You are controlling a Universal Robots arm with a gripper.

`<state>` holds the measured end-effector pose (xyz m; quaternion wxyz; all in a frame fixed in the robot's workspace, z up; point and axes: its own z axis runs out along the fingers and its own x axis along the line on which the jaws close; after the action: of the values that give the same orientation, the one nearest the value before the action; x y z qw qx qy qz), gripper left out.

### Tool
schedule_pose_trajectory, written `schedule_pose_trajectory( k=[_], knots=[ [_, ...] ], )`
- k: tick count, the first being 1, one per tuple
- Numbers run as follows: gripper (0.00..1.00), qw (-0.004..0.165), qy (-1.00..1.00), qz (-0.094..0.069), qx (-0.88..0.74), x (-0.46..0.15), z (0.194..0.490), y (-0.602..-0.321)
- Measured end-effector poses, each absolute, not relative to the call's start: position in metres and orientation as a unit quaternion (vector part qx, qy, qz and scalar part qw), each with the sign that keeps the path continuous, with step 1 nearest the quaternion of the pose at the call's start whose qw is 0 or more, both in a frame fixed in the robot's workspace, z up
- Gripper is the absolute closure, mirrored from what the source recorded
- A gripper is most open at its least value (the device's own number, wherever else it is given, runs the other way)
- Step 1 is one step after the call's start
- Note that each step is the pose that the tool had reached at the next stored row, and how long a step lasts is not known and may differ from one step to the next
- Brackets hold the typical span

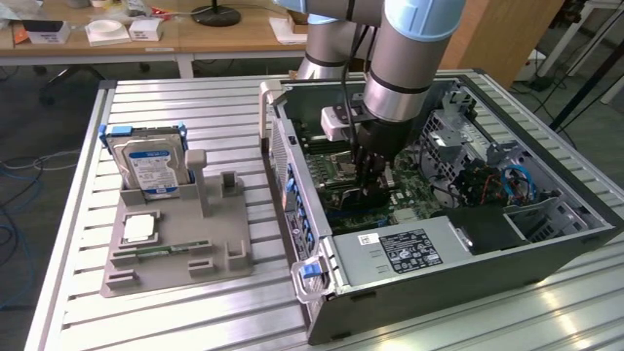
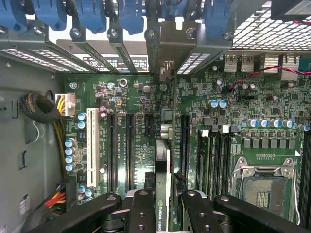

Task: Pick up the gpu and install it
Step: 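Insert the gpu into the slot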

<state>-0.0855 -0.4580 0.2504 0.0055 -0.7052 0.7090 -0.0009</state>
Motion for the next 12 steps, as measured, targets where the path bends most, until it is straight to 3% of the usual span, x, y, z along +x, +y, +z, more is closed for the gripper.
schedule_pose_trajectory(
  k=[3, 7, 12],
  knots=[
    [0.73, 0.006, 0.709, -0.001, -0.705, -0.0856, 0.2497, -0.4578],
    [0.56, 0.006, 0.709, -0.001, -0.705, -0.0855, 0.2503, -0.4580],
    [0.44, 0.006, 0.709, -0.001, -0.705, -0.0855, 0.2504, -0.4580]
  ],
)
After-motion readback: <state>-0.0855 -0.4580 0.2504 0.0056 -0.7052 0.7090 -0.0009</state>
